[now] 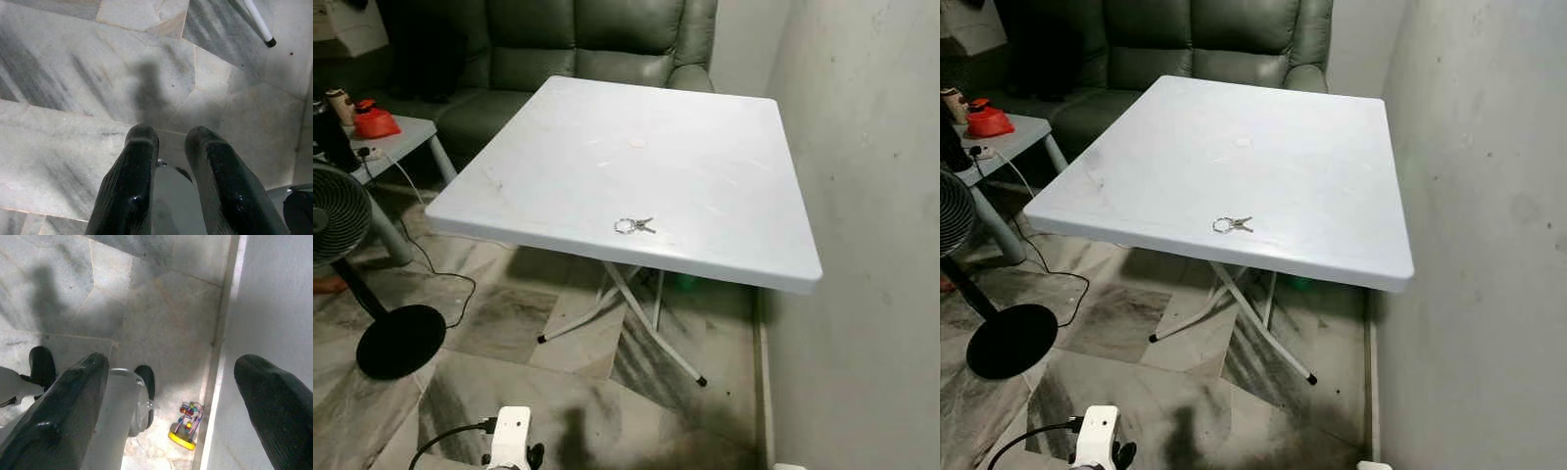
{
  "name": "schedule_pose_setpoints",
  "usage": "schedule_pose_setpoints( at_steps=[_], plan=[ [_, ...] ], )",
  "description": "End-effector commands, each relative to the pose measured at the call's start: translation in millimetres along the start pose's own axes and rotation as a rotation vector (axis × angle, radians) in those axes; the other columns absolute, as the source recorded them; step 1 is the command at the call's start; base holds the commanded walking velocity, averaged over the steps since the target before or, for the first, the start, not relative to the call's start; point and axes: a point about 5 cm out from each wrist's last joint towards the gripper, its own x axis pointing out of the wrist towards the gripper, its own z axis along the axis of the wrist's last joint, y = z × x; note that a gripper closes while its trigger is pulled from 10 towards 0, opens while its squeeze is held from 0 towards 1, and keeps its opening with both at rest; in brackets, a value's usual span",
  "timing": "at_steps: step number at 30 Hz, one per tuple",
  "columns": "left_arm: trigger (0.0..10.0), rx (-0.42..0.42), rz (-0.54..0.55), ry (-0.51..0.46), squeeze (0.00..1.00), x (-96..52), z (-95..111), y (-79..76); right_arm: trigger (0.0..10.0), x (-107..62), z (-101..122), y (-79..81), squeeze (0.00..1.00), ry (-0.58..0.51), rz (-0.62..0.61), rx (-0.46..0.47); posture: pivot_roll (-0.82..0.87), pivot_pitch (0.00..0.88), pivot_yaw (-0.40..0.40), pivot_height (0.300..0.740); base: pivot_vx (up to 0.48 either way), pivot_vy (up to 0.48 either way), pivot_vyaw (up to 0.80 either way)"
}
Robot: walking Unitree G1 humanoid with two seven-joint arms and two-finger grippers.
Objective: Hang keys on a hook
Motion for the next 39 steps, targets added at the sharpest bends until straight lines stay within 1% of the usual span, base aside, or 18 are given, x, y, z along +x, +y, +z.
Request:
schedule_pose_setpoints(
  at_steps=[1, 35, 39],
  plan=[
    [10.0, 0.001, 0.007, -0.002, 0.00, -0.2, 2.5, 4.9, 10.0, 0.8, 0.1, 4.7, 0.00, -0.001, 0.014, 0.016, -0.13, 0.000, -0.018, 0.740, 0.000, 0.428, 0.00],
    [10.0, -0.012, 0.005, -0.011, 0.00, 0.2, 4.9, 5.3, 10.0, 0.2, -2.4, 6.1, 0.00, -0.001, 0.022, 0.040, -0.12, 0.000, -0.022, 0.740, 0.000, 0.440, 0.00],
    [10.0, -0.001, 0.005, -0.015, 0.00, 0.2, 5.6, 5.5, 10.0, 0.3, -2.0, 5.9, 0.00, -0.002, 0.022, 0.039, -0.13, 0.000, -0.021, 0.740, 0.000, 0.085, 0.00]
  ],
)
